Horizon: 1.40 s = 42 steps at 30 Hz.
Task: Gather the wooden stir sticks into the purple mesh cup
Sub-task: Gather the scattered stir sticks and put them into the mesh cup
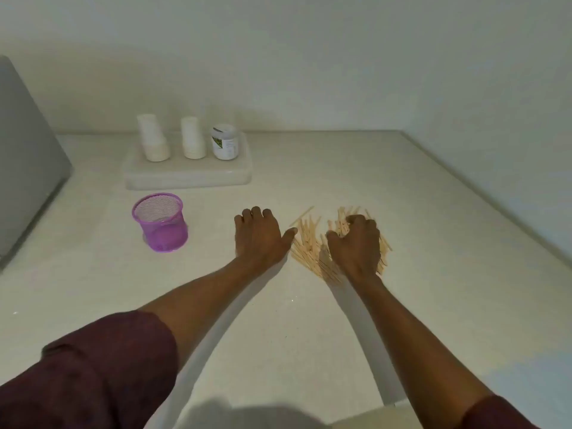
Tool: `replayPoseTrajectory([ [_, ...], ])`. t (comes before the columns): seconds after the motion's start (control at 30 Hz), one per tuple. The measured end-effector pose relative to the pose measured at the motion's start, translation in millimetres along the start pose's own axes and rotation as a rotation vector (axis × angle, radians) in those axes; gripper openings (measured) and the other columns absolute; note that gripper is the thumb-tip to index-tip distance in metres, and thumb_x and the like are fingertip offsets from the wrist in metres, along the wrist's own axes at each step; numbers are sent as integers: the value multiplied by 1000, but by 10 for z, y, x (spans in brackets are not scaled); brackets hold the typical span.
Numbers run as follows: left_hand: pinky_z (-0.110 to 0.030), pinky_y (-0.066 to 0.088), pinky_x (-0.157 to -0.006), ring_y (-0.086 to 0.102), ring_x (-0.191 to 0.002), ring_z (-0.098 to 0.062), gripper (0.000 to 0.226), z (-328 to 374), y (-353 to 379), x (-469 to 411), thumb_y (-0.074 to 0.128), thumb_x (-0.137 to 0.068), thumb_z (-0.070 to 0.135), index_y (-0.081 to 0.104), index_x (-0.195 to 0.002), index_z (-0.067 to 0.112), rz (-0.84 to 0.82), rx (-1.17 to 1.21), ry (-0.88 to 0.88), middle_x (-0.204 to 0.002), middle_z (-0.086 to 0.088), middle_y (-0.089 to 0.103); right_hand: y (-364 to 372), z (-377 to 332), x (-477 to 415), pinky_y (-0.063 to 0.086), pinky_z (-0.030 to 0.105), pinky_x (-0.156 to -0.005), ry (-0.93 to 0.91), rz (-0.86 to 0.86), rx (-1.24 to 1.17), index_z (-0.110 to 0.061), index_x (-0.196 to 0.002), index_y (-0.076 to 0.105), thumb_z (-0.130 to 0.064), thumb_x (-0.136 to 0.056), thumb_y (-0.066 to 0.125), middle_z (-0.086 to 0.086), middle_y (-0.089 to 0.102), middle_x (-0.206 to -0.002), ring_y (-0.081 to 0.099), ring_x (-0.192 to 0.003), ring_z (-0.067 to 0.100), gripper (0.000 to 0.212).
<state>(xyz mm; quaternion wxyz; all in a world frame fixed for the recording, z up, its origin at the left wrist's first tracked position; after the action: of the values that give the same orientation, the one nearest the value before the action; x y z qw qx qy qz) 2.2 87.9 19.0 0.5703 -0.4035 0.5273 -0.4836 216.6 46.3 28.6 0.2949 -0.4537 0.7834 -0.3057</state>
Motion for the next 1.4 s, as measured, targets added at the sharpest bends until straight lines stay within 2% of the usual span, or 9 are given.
replayPoseTrajectory([
  [0.17, -47, 38, -102, 56, -119, -37, 79, 324, 31, -217, 45, -95, 75, 64, -120, 4, -34, 39, 4, -125, -18, 63, 52, 217, 19, 49, 41, -91, 85, -100, 83, -12, -128, 62, -34, -84, 73, 9, 65, -128, 62, -119, 32, 50],
  [0.37, -45, 37, -103, 54, -121, -35, 86, 586, 207, -414, 54, -84, 83, 64, -123, 6, -136, 14, 22, -128, -17, 60, 53, 296, 62, 52, 43, -92, 45, -108, 127, -13, -127, 64, -41, -87, 73, 7, 65, -126, 63, -117, 30, 50],
  [0.53, -44, 36, -103, 51, -122, -35, 79, 678, 367, -398, 62, -78, 83, 69, -111, 12, -179, 28, 2, -129, -16, 56, 71, 403, 46, 52, 42, -90, 53, -133, 130, -13, -123, 64, -45, -87, 71, 6, 63, -122, 62, -114, 30, 49],
  [0.83, -48, 35, -109, 52, -129, -35, 64, 683, 312, -443, 72, -84, 67, 65, -122, 16, -192, 38, -69, -133, -10, 61, 106, 412, -3, 53, 40, -84, 17, -97, 137, -14, -119, 67, -48, -88, 70, 4, 65, -114, 65, -108, 27, 47],
  [0.93, -47, 35, -108, 54, -126, -33, 48, 655, 269, -447, 77, -85, 53, 65, -116, 17, -180, 47, -103, -125, -7, 65, 121, 378, -31, 52, 40, -82, 10, -89, 148, -14, -115, 67, -49, -88, 68, 4, 66, -111, 65, -105, 27, 44],
  [1.03, -46, 36, -105, 58, -119, -31, 27, 658, 193, -445, 78, -84, 34, 56, -94, 20, -164, 71, -150, -111, -6, 68, 161, 348, -65, 51, 40, -82, 6, -99, 174, -13, -114, 68, -51, -90, 67, 5, 67, -114, 65, -107, 29, 45],
  [1.1, -45, 36, -103, 61, -114, -30, 26, 663, 169, -452, 76, -82, 22, 50, -88, 19, -182, 84, -179, -102, -4, 67, 175, 322, -84, 53, 40, -83, 7, -102, 194, -13, -113, 70, -53, -89, 66, 5, 69, -113, 67, -107, 30, 47],
  [1.2, -46, 36, -104, 65, -107, -27, 23, 642, 134, -496, 73, -80, 13, 52, -83, 19, -195, 113, -231, -93, -1, 64, 193, 291, -123, 57, 40, -80, 2, -89, 210, -14, -95, 70, -58, -86, 63, 4, 71, -98, 70, -94, 28, 45],
  [1.4, -40, 34, -93, 59, -87, -22, 35, 638, 139, -568, 79, -76, 16, 45, -73, 20, -250, 180, -291, -74, 3, 50, 233, 225, -193, 54, 36, -72, -22, -78, 246, -16, -75, 61, -60, -84, 67, 6, 71, -84, 70, -82, 27, 45],
])
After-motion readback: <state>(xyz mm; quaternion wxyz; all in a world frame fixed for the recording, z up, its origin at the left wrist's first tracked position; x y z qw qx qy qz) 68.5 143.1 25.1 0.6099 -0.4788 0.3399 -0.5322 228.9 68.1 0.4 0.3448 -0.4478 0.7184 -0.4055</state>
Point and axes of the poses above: each hand's wrist, its own x-axis away from the middle knuckle, its own y-axis out of the palm, z = x × y, the point moved 9 cm from there along -x, towards the middle knuckle
